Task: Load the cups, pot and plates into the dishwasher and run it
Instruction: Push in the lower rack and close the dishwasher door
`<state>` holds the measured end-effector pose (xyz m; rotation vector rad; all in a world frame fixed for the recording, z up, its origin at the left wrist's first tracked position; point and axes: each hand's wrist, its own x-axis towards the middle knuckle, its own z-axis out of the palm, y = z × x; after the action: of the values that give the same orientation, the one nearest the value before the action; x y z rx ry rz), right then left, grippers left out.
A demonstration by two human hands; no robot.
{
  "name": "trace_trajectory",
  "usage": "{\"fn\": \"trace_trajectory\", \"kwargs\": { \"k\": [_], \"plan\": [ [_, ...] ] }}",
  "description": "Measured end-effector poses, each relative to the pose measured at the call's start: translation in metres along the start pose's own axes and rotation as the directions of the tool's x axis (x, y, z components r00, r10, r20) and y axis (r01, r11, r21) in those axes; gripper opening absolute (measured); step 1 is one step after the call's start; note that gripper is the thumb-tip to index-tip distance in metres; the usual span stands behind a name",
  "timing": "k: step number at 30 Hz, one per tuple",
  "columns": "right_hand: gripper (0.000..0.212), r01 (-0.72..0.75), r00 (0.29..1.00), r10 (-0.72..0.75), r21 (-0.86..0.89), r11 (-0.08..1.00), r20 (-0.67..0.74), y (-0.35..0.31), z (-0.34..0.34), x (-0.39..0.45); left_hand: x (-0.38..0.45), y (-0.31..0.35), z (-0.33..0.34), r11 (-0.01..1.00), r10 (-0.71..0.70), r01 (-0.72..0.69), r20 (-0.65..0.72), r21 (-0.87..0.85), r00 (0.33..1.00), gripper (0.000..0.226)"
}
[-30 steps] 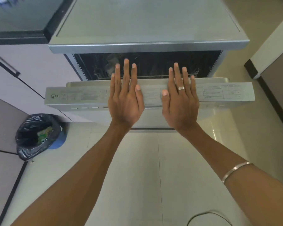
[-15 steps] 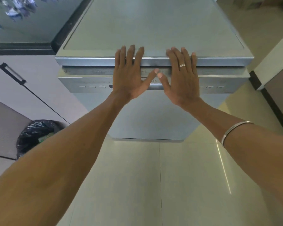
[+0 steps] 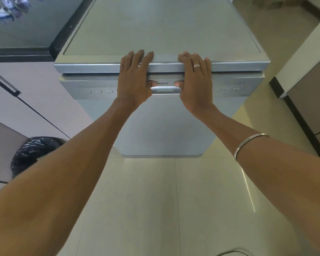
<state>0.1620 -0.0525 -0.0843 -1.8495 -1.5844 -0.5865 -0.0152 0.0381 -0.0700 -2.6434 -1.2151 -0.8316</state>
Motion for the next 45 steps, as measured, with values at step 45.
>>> {"fn": "trace_trajectory", "kwargs": {
  "k": [45],
  "plan": [
    [0.069, -0.177, 0.389, 0.25, -0.194, 0.965, 0.887, -0.037, -0.085, 0.101, 0.061, 0.018, -0.081, 0.971, -0.173, 0.237, 0.746, 0.02, 0.643, 0.057]
  ]
}}
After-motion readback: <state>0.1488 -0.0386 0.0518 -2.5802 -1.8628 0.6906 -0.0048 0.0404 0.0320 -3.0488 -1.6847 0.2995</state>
